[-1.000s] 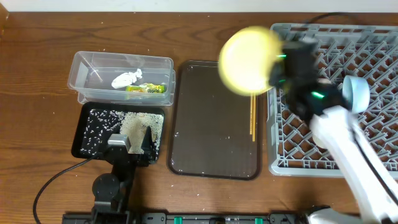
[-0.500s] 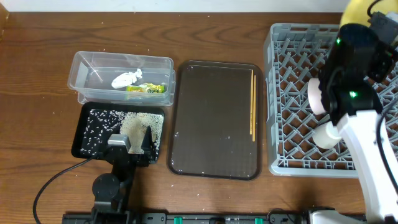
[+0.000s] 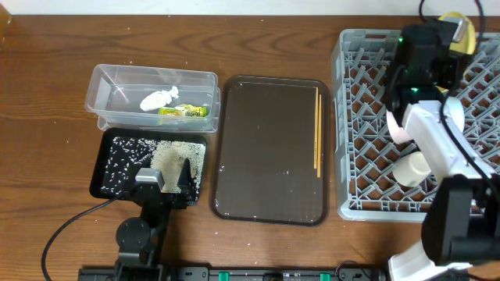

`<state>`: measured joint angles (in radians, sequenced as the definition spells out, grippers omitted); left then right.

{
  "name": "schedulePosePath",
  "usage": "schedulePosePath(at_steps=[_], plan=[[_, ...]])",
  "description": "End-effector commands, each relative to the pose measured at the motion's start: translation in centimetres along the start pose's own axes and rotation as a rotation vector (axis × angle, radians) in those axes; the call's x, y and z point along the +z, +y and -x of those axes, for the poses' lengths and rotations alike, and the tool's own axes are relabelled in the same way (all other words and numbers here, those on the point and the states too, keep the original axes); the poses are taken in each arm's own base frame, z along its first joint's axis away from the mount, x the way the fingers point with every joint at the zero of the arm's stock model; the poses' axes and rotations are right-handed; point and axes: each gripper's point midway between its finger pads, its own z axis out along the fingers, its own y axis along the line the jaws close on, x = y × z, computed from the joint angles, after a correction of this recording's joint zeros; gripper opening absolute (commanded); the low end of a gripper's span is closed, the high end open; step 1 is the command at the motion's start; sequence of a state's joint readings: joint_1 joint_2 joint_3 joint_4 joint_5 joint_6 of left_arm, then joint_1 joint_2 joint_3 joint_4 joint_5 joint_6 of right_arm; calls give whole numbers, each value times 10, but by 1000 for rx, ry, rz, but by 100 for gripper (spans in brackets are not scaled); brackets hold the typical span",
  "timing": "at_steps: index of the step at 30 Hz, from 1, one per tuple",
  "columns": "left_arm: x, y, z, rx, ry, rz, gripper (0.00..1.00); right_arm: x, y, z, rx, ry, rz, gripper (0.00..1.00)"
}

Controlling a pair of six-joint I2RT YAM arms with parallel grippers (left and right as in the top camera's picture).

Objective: Sort waste into correct bins and load items into the dishwasher rack
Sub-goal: 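Lift the yellow plate and stand it upright in the grey rack, then reach the right gripper to the chopsticks and grasp one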

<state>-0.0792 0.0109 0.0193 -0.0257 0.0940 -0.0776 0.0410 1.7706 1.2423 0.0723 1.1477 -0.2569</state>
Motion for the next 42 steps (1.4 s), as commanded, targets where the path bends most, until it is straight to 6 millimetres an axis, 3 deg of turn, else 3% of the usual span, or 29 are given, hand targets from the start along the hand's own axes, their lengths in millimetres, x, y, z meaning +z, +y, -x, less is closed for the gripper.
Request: schedulePosePath(at_steps=[1,4,8,12,14,16,18,21,23,27,30,33,36,42], plan=[[1,2,-14,4,44,4,90,-4,23,-7,-75,-1,21,7],[1,2,-14,4,44,4,90,-9,32,-8,-132,-10,30,32],[1,2,-14,3,44,4,90,-35,26,19,-75,-80,73,38],[1,2,-14,4,44,4,90,-86,13,61,21,-198,185,34],[1,2,-14,3,44,4,90,-122,18,78,24,-278,327,35],[1,2,-14,4,44,4,90,-159,33,82,2,-330,508,35],[1,2,-14,3,44,4,90,-197,55,69,-2,-314,728,38],[1,2,-14,4,44,4,90,-255,97,21,10,-119,1116,49],[1,2,-14,3,44,4,90,-284,119,-16,10,79,1303,51],[1,2,-14,4,44,4,90,-325,148,-85,-78,420,1469,52],[1,2,-14,3,44,4,90,-320,168,-118,-164,488,1391,46],[1,2,-14,3,44,4,90,-293,185,-141,-179,517,1228,40],[1,2,-14,3,44,4,90,-268,195,-152,-184,503,1102,40],[1,2,-14,3,44,4,90,-255,216,-177,-221,532,1057,41]])
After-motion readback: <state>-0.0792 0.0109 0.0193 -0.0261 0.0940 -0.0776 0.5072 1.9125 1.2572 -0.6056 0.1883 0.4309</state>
